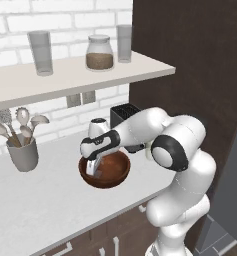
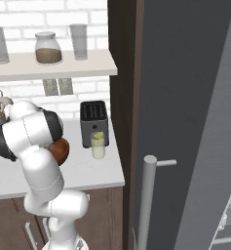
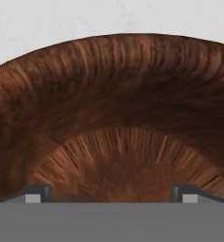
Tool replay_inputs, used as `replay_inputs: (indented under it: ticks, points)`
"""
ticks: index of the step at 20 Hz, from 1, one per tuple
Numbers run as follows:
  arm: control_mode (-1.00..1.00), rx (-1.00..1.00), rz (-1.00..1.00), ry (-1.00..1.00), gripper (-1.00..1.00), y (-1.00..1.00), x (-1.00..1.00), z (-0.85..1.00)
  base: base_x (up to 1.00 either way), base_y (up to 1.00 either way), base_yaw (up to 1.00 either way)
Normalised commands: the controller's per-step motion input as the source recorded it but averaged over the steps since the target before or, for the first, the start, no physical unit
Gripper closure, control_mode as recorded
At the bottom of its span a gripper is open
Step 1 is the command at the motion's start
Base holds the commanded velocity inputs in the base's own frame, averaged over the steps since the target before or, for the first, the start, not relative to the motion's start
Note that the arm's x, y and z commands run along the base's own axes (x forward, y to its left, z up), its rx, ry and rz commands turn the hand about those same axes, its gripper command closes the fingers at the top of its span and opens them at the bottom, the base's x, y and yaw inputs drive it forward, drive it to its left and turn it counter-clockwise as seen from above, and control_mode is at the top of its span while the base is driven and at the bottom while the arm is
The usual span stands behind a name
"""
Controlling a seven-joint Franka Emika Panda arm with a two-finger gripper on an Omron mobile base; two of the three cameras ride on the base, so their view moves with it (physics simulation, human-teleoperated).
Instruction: Grab a lemon wedge from the fridge and one ice cube from the ice bowl, and put them in the glass of lemonade.
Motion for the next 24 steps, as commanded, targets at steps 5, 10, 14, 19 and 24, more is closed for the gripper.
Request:
replay_inputs:
  ticks: [5, 10, 14, 19, 24]
  points:
    - [-1.0, 0.01, 0.0, -0.01, -1.0, -0.05, -0.34, 0.13, 0.0, 0.0, 0.0]
    - [-1.0, 0.04, -0.02, -0.01, -1.0, 0.0, -0.11, 0.01, 0.0, 0.0, 0.0]
    - [-1.0, 0.04, -0.14, 0.0, -1.0, 0.0, 0.05, 0.0, 0.0, 0.0, 0.0]
    - [-1.0, 0.0, -0.13, 0.02, -1.0, 0.0, 0.02, 0.0, 0.0, 0.0, 0.0]
    - [-1.0, 0.0, -0.07, 0.01, -1.0, 0.0, 0.08, -0.12, 0.0, 0.0, 0.0]
